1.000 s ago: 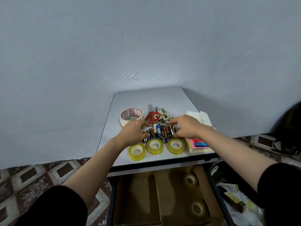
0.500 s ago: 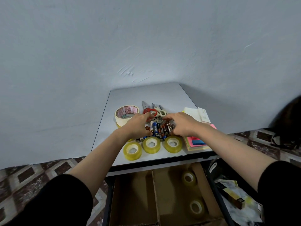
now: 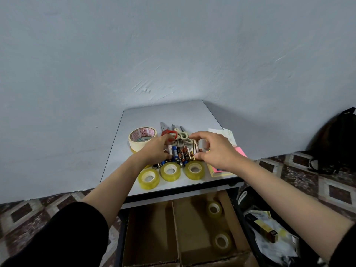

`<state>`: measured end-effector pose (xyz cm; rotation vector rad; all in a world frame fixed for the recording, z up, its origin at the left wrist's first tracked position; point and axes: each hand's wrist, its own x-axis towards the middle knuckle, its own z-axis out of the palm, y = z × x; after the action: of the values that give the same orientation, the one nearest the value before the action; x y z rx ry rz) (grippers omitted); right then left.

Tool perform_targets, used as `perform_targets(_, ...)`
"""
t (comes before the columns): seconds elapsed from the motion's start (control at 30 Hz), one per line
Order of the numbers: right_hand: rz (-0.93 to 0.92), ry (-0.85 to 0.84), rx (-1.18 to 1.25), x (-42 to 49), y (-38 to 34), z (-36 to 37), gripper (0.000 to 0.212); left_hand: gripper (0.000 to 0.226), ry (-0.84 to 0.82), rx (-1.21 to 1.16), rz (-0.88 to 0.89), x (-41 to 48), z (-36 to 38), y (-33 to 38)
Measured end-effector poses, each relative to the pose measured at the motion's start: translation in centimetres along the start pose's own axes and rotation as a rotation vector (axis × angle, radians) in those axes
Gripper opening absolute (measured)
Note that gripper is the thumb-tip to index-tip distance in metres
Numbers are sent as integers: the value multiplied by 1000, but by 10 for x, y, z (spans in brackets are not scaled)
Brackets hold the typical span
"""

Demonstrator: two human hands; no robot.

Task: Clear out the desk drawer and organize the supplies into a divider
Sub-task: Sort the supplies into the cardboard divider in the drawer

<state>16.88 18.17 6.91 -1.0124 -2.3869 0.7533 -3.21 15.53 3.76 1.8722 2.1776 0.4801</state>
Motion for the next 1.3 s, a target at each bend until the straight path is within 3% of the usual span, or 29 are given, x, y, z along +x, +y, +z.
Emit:
perform_targets(0.17, 24, -70, 242, -36, -7, 3, 43, 51, 74, -83, 2, -8, 0, -10)
perform_targets(0.43, 95, -104, 254, -44, 4, 18, 43, 49, 49, -174, 11, -14, 2, -19)
perform_targets(0.7, 105, -101, 314, -36, 12, 20, 37, 64, -58, -181, 17, -12, -2, -17)
perform_targets(0.83, 195, -176, 673, -46, 10, 21, 30, 64, -41, -144, 20, -9, 1, -18)
perform_targets(0.93, 296, -328, 1094, -63, 8, 29, 29, 60, 15, -122, 41, -9, 3, -21)
perform_targets(1.0, 347, -443, 1219, -76, 7, 38, 30, 58, 69, -137, 56, -12, 2, -21)
perform_targets(1.13, 443, -559, 1220, -96, 13, 62, 35, 58, 208, -219, 47, -29, -6, -17)
perform_targets(1.3, 543, -493, 1163, -111, 22, 89, 34, 44, 277, -542, -56, -87, -14, -7)
